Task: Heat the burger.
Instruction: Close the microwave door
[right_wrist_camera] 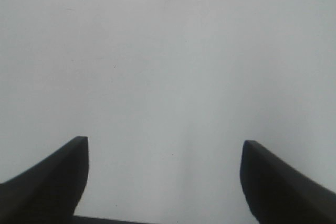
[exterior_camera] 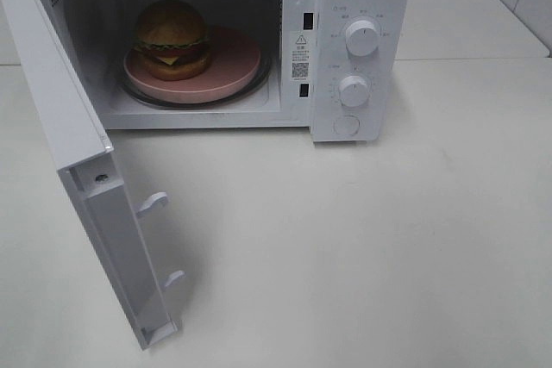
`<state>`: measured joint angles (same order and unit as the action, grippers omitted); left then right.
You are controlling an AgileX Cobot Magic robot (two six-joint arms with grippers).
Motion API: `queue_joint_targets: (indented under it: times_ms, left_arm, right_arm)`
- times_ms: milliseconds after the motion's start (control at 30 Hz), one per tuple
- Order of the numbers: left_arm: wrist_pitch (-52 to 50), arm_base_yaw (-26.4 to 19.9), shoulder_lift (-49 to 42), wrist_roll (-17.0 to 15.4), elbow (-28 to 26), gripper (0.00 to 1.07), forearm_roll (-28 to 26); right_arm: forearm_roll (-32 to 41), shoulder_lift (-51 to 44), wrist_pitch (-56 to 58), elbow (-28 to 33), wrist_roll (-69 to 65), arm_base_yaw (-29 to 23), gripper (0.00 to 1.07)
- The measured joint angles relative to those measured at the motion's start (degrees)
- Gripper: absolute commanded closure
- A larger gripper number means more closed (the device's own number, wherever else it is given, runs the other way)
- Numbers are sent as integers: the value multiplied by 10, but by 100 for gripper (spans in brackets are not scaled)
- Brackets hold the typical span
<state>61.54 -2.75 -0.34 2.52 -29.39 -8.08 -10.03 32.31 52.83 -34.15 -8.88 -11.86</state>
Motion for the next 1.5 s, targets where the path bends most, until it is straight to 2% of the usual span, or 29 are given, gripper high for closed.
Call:
queue_joint_targets:
  times_ms: [200,400,800,1500]
  left_arm:
    - [0,0,0,0,0,9,0]
    - [0,0,0,0,0,9,0]
    - [0,0,0,0,0,9,0]
    - [0,0,0,0,0,9,0]
  right_arm:
    - [3,-107,4,41,0,55,29]
    - [13,-174,22,59,0,69,31]
    - [18,-308,27,59,0,99,31]
    - [18,-325,29,59,0,100,31]
